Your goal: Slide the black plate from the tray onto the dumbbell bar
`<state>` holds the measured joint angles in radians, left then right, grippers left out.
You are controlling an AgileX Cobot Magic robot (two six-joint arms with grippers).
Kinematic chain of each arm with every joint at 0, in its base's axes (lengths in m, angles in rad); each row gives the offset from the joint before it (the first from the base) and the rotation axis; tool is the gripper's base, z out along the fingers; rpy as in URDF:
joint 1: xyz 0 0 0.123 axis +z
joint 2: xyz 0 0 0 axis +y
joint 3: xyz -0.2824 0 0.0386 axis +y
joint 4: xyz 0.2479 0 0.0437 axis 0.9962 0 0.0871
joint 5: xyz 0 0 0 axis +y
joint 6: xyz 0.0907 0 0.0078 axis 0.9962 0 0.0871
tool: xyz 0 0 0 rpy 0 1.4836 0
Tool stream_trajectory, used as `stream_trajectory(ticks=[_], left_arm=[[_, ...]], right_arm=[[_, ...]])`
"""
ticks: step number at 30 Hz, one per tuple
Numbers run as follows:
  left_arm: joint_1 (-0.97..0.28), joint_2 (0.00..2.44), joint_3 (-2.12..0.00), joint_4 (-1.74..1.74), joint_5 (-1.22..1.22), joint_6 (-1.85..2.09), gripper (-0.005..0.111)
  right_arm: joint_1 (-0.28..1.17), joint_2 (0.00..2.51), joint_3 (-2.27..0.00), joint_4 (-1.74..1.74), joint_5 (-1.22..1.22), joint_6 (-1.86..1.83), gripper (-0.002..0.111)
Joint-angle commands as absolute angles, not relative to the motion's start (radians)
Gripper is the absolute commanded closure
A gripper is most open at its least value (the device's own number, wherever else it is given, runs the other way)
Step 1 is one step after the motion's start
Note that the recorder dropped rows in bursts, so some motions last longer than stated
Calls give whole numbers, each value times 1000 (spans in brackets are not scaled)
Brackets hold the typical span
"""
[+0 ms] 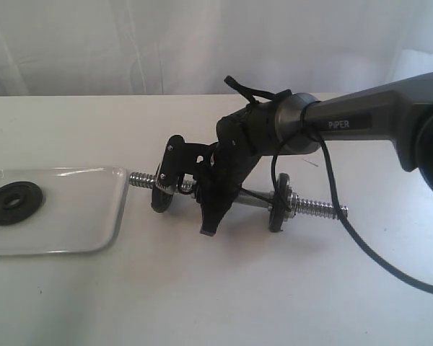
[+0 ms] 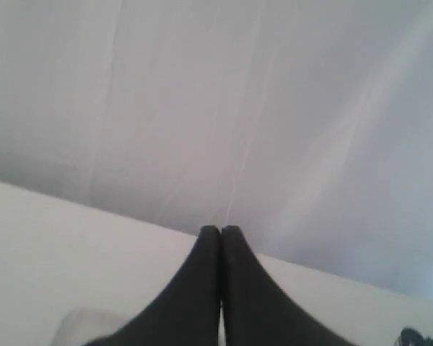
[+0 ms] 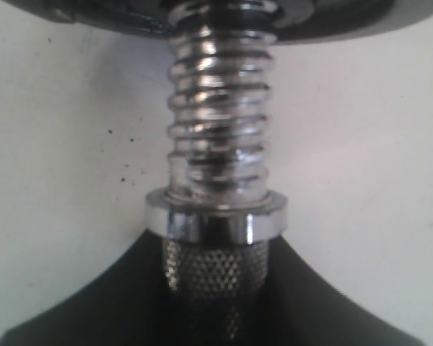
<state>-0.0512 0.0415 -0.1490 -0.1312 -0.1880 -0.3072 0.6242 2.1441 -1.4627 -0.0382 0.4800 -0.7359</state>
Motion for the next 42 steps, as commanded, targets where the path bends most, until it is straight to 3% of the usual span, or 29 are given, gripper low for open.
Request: stream_trajectory(ticks=[1,9,17,30,35,38,42], left_arm=[[-23,212,-358,-155,-175,-170,107],[98,614,-711,-145,76,90,107],[229,1053,-929,-20,369,86,107],[221,1669,-1271,-11,771,156,107],[170,1776,-1310,-107,742,225,104],[130,1822,-1310,-125,729,264,83],[92,1868,-1310,-130,711,259,18]], right_arm=[[617,2097,-1474,-22,439,-734,108],[617,2097,-1474,-18,439,-734,108],[617,2097,-1474,-18,439,-734,108],[617,2097,-1474,-18,446,-734,108],[617,2097,-1474,-18,445,-734,108],[617,2097,-1474,-18,447,-734,108],[617,2097,-1474,-14,440,-734,108]])
